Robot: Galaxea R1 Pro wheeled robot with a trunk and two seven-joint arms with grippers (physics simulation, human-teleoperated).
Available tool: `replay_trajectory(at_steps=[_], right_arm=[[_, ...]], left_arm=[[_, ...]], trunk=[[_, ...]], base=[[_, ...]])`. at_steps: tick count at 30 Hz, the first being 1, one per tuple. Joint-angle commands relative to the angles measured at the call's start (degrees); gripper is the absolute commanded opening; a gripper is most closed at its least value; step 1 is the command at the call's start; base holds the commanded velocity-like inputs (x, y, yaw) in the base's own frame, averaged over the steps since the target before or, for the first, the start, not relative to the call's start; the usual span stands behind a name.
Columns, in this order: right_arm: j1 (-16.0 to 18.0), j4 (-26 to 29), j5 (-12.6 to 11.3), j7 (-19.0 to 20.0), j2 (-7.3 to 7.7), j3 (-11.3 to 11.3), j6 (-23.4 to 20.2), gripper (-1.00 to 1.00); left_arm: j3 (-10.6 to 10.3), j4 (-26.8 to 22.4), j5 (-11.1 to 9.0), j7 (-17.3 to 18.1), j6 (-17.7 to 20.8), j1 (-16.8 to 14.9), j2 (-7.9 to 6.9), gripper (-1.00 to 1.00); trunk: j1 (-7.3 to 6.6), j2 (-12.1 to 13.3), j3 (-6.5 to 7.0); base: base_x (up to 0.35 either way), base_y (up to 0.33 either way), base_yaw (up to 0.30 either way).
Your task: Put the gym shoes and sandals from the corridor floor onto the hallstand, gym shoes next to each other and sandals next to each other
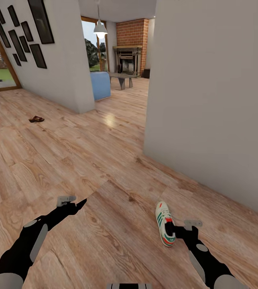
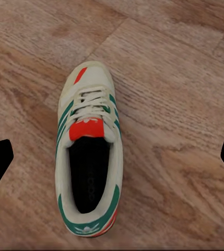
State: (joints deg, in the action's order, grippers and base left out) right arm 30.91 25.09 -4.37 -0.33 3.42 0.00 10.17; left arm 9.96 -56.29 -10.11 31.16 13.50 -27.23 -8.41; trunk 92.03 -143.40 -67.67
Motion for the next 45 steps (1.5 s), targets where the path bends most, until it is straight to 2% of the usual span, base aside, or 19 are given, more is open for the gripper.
replay_trajectory(at_steps=[1, 11, 19, 28, 29, 33, 36, 40, 45], right_arm=[[0.02, -0.04, -0.46, -0.05, 0.01, 0.08, 0.2, 1.0], [0.02, -0.01, -0.46, -0.08, 0.01, 0.08, 0.2, 1.0], [0.02, 0.04, -0.53, -0.14, -0.1, 0.08, 0.07, 1.0], [0.02, 0.05, -0.56, -0.26, -0.16, 0.08, -0.11, 1.0], [0.02, 0.05, -0.6, -0.27, -0.16, 0.08, -0.13, 1.0], [0.02, 0.05, -0.62, -0.28, -0.17, 0.08, -0.14, 1.0], [0.02, 0.05, -0.63, -0.29, -0.17, 0.08, -0.14, 1.0], [0.02, 0.05, -0.63, -0.34, -0.17, 0.08, -0.15, 1.0], [0.02, 0.07, -0.63, -0.35, -0.19, 0.08, -0.17, 1.0]], left_arm=[[0.06, -0.08, -0.58, 0.19, 0.56, -0.02, 0.0, 1.0], [0.0, -1.5, -0.71, 0.13, 0.62, 0.03, 0.05, 1.0], [-0.39, -3.55, -0.71, -0.07, 1.16, 0.04, 0.11, 1.0], [-3.61, -6.11, -0.77, -0.36, 1.79, -0.35, 0.23, 1.0], [-4.81, -6.82, -0.77, -0.44, 2.1, -0.6, 0.5, 1.0], [-6.31, -7.96, -0.73, -0.52, 4.2, -0.91, 1.4, 1.0], [-7.21, -10.02, -0.57, -0.6, 8.11, -1.06, 2.58, 1.0], [-7.59, -12.78, -0.45, -0.62, 11.46, -1.12, 3.44, 1.0], [-7.87, -15.26, -0.46, -0.48, 13.23, -1.13, 3.85, 1.0]], trunk=[[-0.02, -0.02, -0.04], [-0.02, -0.02, -0.05], [0.19, -0.12, -2.11], [0.42, -0.24, -4.83], [0.45, -0.26, -5.14], [0.55, -0.31, -6.38], [0.63, -0.35, -7.31], [0.73, -0.4, -8.56], [0.86, -0.47, -10.12]], base=[[-0.042, 0.0, 0.0], [-0.015, 0.0, 0.0], [-0.002, 0.0, 0.0], [0.0, 0.0, 0.0], [0.0, 0.0, 0.0], [0.0, 0.0, 0.0], [0.0, 0.0, 0.0], [0.0, 0.0, 0.0], [0.0, 0.0, 0.0]])
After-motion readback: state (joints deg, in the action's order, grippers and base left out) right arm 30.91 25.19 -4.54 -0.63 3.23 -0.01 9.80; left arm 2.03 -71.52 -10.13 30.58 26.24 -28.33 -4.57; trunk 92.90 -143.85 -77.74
